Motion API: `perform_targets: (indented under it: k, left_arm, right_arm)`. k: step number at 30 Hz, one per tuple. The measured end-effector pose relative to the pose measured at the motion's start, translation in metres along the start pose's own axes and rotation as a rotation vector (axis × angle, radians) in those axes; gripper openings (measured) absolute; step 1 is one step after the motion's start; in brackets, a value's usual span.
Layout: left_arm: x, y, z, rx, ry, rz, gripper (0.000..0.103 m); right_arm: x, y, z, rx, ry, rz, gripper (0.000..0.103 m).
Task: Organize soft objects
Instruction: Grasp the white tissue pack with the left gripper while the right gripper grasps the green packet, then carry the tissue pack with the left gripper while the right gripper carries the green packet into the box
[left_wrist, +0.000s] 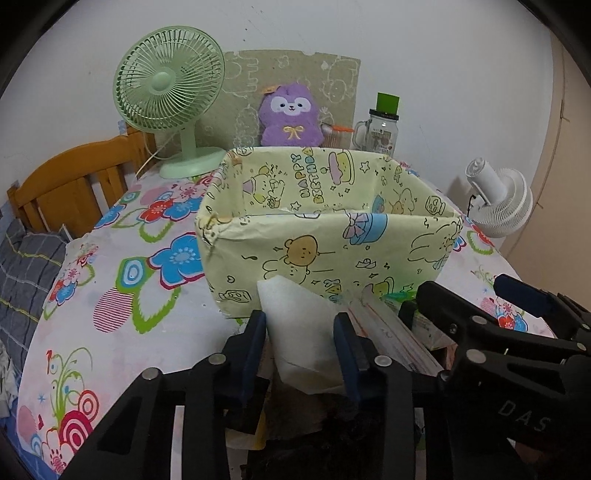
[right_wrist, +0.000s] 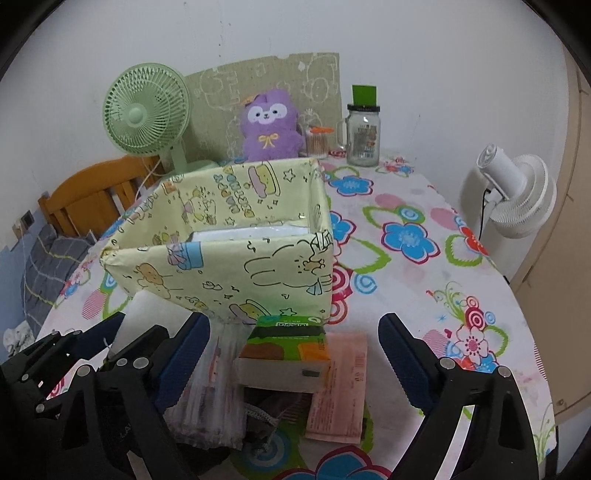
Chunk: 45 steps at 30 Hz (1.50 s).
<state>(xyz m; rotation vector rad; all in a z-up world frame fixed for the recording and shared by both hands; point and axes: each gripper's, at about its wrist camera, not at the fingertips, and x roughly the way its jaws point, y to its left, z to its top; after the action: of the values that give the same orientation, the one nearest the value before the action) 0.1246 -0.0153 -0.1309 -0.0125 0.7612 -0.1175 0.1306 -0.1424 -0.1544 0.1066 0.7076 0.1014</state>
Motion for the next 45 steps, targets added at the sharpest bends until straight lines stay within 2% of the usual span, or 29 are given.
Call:
perform_targets:
  k: [7, 13, 16, 27, 45]
  left_arm:
    - [0.003, -0.005, -0.002, 0.030, 0.006, 0.011, 0.031]
    - [0.008, -0.004, -0.002, 0.024, 0.024, -0.003, 0.023]
    - [0.007, -0.002, -0.002, 0.010, 0.018, -0.012, 0.021]
    - [-0.003, -0.006, 0.003, 0.010, -0.009, -0.013, 0.017]
    - [-0.041, -0.012, 0.019, 0.016, -0.082, -0.006, 0.015]
  right_arm:
    - [0.013, -0.003, -0.003, 0.032, 0.049, 0.004, 0.092]
    - [0.022, -0.006, -0.007, 0.084, 0.101, 0.050, 0.072]
    - [0.024, -0.009, -0.008, 0.106, 0.116, 0.054, 0.058]
    - [0.010, -0.008, -0.006, 0.089, 0.072, 0.031, 0.056]
    - [-0.036, -0.001, 0.013, 0.071, -0.031, 0.047, 0.054]
